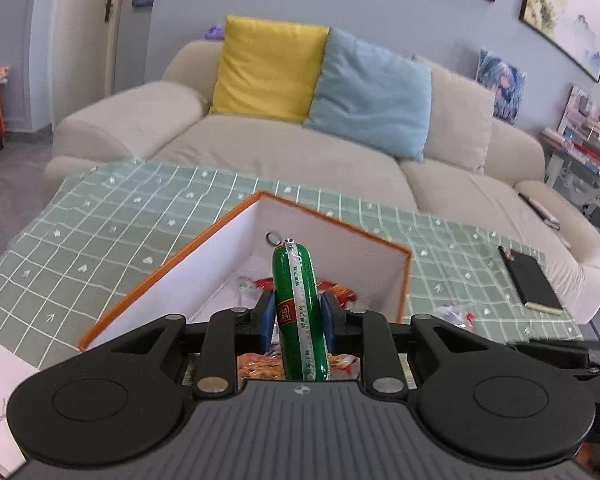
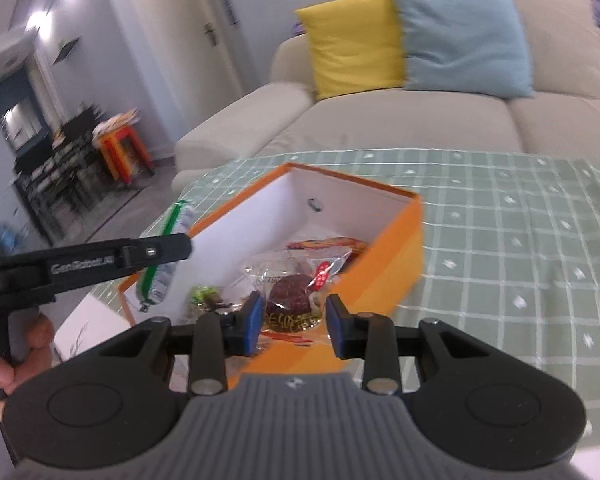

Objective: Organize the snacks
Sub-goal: 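Carry the sausage stick and candy packet over the orange box and lower them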

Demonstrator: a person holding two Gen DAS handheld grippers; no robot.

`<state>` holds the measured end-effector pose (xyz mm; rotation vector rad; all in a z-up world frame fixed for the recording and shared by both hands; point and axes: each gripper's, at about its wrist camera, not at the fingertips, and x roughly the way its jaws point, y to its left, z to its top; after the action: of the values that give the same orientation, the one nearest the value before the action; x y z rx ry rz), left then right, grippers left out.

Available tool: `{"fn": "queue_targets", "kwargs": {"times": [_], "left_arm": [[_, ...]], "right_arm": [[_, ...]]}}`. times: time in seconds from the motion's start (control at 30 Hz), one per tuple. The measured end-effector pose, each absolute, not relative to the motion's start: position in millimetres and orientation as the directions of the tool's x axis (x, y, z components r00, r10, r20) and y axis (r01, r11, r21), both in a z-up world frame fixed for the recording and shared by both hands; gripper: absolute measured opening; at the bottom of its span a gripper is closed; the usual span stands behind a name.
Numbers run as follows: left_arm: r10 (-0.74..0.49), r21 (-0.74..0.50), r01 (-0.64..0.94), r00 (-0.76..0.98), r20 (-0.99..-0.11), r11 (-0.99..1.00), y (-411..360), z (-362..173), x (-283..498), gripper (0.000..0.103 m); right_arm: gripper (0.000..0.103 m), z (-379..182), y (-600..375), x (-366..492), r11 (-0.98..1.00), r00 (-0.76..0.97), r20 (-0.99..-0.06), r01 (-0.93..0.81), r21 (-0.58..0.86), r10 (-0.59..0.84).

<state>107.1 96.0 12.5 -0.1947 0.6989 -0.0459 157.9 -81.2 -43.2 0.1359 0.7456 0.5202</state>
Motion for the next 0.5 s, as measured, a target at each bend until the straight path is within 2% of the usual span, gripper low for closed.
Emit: {"fn": "queue_targets", "kwargs": {"times": [0.2, 0.37, 0.5], "left_arm": [[-0.137, -0.192, -0.023, 0.617, -0.775, 0.981, 114.7, -10.4, 137.4, 0.026], [-0.161, -0.162, 0.043, 0.511, -0.844, 0.986, 119.2, -26.6, 152.9, 0.026], [-0.179, -0.163, 0.075, 0.418, -0.891, 0.984, 120.7, -39.3, 162.0, 0.026]], "right_arm": [[0.032, -47.5, -33.6, 185.9, 0.816, 0.500, -0.698, -0.536, 0.215, 0.512], [0.031, -56.3, -8.6, 205.9, 0.766, 0.415, -0.774, -0.628, 0.137, 0.479], [0.031, -64.6, 4.9, 224.3, 0.715, 0.304, -0.842, -0.687, 0.130, 0.446]]}}
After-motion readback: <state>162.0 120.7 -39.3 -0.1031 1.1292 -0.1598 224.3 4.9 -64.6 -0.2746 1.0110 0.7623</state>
